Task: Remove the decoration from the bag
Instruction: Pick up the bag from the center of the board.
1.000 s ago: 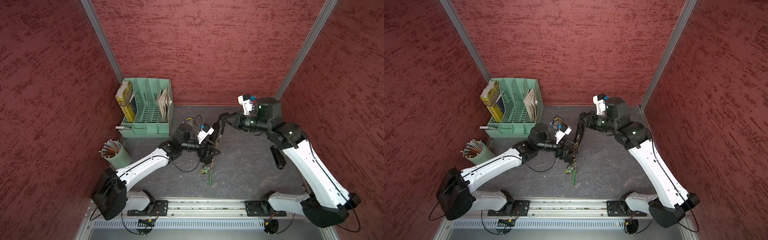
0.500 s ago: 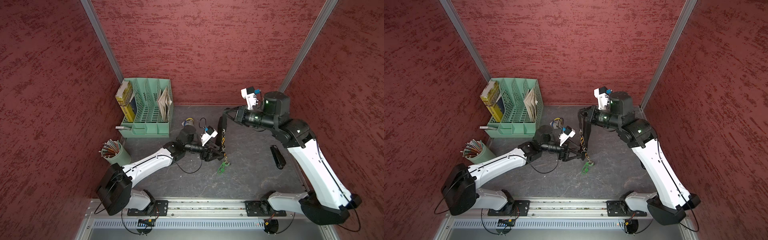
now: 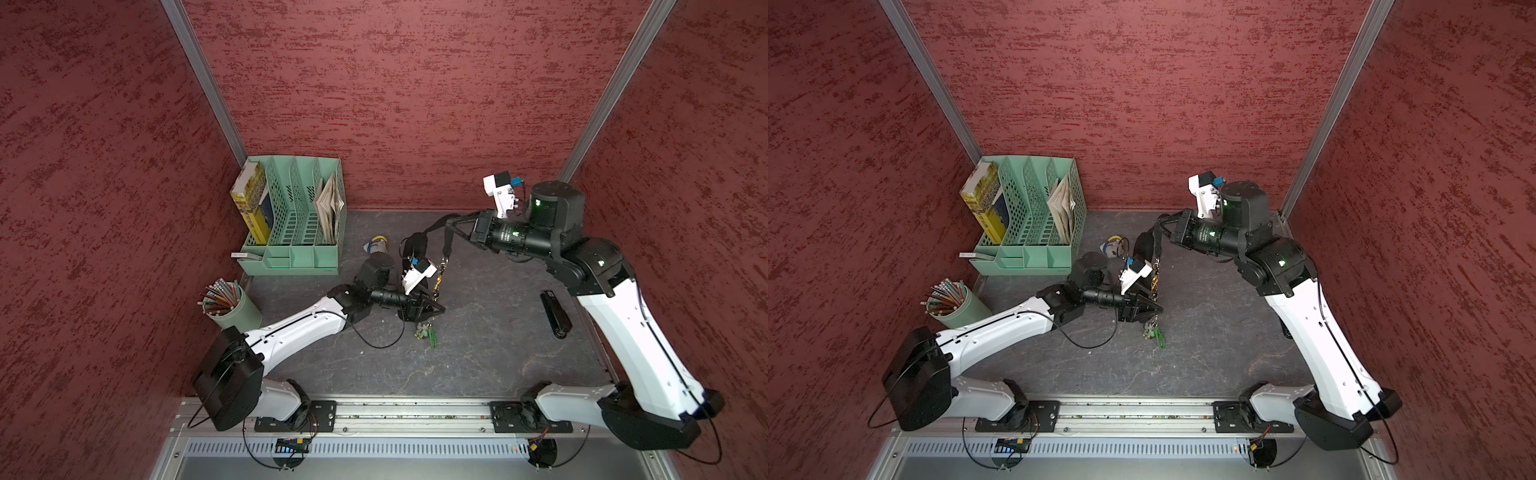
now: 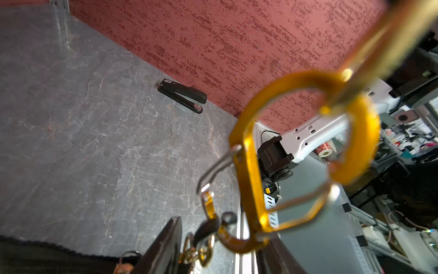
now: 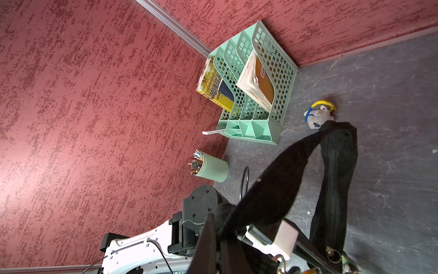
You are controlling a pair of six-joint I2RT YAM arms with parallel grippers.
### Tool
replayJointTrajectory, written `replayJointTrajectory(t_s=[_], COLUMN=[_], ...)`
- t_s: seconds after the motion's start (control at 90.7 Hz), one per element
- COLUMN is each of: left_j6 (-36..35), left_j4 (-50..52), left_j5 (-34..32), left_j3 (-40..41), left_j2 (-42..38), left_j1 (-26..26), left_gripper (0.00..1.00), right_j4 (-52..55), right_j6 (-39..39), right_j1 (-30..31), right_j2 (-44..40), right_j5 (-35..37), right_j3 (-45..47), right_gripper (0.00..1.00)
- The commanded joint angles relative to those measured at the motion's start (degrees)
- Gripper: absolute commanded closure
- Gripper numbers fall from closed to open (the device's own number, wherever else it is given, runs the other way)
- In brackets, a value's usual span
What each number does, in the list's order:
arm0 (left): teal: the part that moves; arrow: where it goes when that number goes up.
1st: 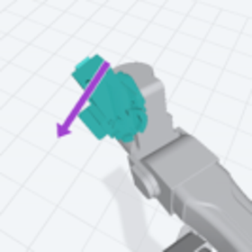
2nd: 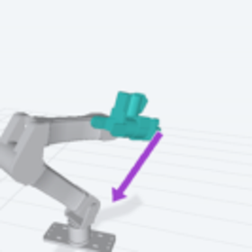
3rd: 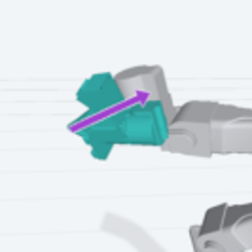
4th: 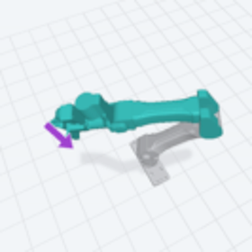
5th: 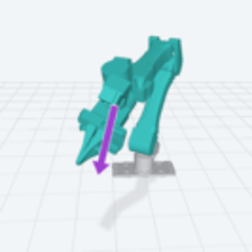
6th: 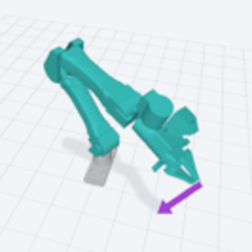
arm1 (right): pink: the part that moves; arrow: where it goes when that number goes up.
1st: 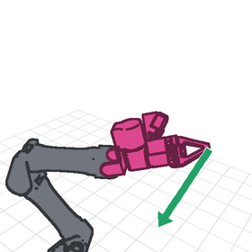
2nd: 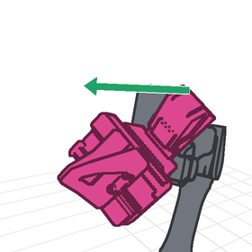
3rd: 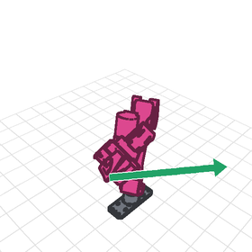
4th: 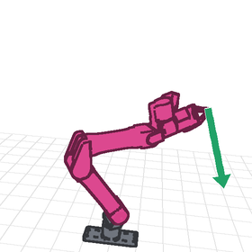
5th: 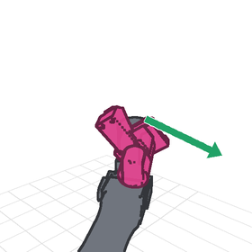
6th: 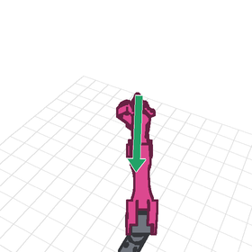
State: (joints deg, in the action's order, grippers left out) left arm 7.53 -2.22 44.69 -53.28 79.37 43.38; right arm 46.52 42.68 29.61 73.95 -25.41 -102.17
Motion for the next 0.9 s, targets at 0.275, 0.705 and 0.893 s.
replayJointTrajectory(t_s=[0.275, 0.705, 0.893], left_j6=[-0.63, 0.30, 0.30], left_j4=[-0.50, -2.62, -2.63], left_j5=[0.40, 1.98, 1.94], left_j3=[-0.04, -0.42, 0.26], left_j2=[-1.58, 0.24, -0.78], left_j1=[0.19, 1.02, 1.10], left_gripper=[0.62, 0.69, 0.95], right_j4=[-3.13, -1.90, -1.21], right_j6=[0.32, -0.02, -0.66], right_j1=[0.38, 0.36, 0.43], right_j2=[-2.12, -2.02, -1.54], right_j5=[-0.20, -0.02, 0.90], right_j3=[-2.61, -5.03, -5.75], right_gripper=[1.00, 1.00, 1.00])
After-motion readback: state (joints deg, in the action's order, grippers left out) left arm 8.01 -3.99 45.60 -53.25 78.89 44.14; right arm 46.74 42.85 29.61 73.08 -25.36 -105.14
